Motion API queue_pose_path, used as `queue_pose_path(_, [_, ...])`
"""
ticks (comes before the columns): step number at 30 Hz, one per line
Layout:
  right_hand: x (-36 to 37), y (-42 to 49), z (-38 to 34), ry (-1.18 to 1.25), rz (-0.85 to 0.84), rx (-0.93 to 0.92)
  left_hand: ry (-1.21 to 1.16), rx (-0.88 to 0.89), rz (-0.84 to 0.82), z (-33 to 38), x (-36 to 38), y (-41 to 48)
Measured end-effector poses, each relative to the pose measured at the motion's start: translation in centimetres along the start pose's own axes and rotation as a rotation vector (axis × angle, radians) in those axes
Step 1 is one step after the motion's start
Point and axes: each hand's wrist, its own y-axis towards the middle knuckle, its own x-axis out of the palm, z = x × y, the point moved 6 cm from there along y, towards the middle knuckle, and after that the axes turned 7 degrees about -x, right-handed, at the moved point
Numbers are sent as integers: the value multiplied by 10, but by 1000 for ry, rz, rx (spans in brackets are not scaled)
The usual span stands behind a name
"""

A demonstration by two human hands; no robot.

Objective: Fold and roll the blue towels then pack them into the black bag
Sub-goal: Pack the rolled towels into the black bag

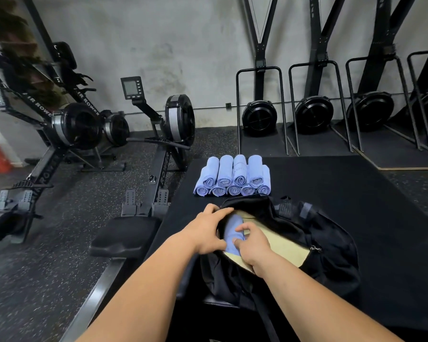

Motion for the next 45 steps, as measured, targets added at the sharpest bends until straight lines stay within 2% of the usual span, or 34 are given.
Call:
queue_pose_path(2, [3,-2,3,43,13,12,-60,15,-16,-4,4,-4])
queue_pose_path(4, [5,-4,1,-32,-47,-35,-104,20,-14,-7,5,-8])
queue_pose_path(8, [1,-3,-21,-457,-162,-194,-135,15,-1,-10,7,-12])
queue_pose_path(9, [1,-2,-25,-491,-177,-197,-150,13,7,-11,6,-12])
queue_pose_path(12, [6,3,-27,-339,-196,-130,-199,13,44,-11,1,-12])
queue_pose_path(16, [11,-4,-2,-67,-142,14,-202,-5,82,-19,4,-10])
queue_pose_path(19, [10,-6,-5,-190,-201,-80,-210,-31,83,-29,14,-10])
queue_pose_path(22, [-2,2,-35,-456,-251,-246,-206,-45,101,-34,20,-7])
queue_pose_path(25, [-30,17,-73,-469,-99,-357,-205,-40,166,-34,20,1])
queue_pose_path(29, [-67,42,-99,-319,123,-331,-41,-29,387,-29,10,6])
queue_pose_path(32, [-85,70,-99,-327,208,-290,-60,13,474,-24,6,14])
queue_pose_path(35, [-95,106,-88,-392,181,-218,-126,50,441,-19,7,28])
queue_pose_path(40, [-95,156,-77,-498,36,-140,-197,67,371,-21,23,43])
queue_pose_path(45, [-82,195,-64,-519,-1,-137,-194,15,425,-33,47,43])
